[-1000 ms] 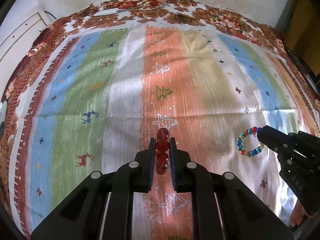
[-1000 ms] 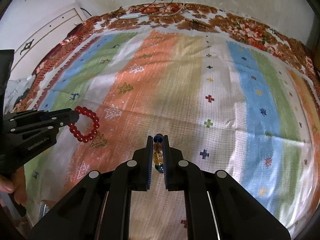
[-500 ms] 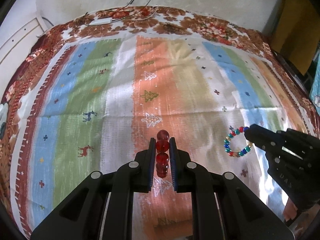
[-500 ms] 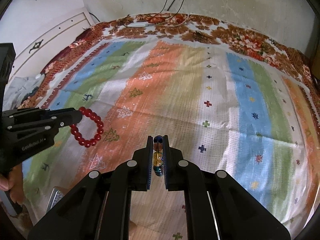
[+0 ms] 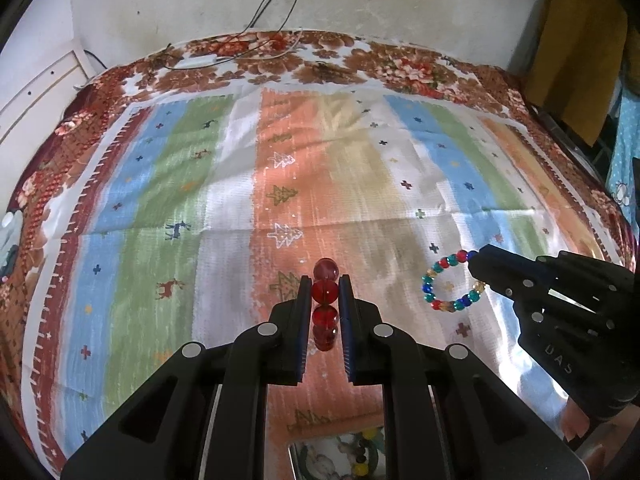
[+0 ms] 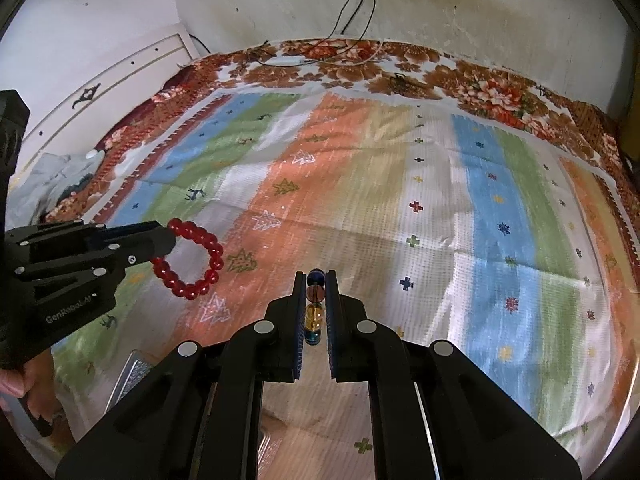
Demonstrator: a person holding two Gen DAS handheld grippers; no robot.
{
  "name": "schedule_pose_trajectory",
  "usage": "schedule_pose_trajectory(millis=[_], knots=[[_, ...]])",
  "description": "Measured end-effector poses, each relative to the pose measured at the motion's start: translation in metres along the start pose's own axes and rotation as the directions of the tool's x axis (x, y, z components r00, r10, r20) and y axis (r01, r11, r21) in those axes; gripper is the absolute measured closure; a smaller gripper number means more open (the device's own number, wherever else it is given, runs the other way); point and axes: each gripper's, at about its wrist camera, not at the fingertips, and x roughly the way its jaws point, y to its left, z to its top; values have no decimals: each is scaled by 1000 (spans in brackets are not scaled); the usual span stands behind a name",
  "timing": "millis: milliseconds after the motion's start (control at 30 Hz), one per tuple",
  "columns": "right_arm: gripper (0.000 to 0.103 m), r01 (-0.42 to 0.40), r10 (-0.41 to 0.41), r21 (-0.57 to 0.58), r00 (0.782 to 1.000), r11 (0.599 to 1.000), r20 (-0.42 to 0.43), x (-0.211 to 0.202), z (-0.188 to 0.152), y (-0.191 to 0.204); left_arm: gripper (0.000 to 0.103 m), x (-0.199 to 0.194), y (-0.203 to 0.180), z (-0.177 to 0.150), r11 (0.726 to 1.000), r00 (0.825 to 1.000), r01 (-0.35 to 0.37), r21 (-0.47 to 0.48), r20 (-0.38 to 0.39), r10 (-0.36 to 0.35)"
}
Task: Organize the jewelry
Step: 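Carry the red bracelet with the left tool while the right carries the multicolour bracelet to the tin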
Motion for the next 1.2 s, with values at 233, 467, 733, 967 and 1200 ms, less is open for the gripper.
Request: schedule_pose_trajectory(millis=[233, 467, 733, 967, 1200], knots=[[93, -17, 18, -22, 1000, 1000, 16, -11, -7, 8, 90, -13, 2, -6, 1000, 1000, -3, -7, 25, 3], [93, -46, 49, -49, 998, 998, 50, -21, -9, 19, 90, -24, 4, -13, 1000, 999, 2, -12, 46, -2], [93, -53, 58, -72, 996, 996, 67, -31, -14, 30, 90, -34, 3, -21, 1000, 998, 12, -7, 57, -12], [93, -62, 68, -69, 994, 996, 80, -41, -19, 31, 90, -47, -5, -29, 1000, 996, 19, 11, 84, -20], [93, -68, 74, -69, 994, 995, 81, -48, -26, 30, 90, -52, -6, -36, 1000, 996, 11, 17, 86, -13]])
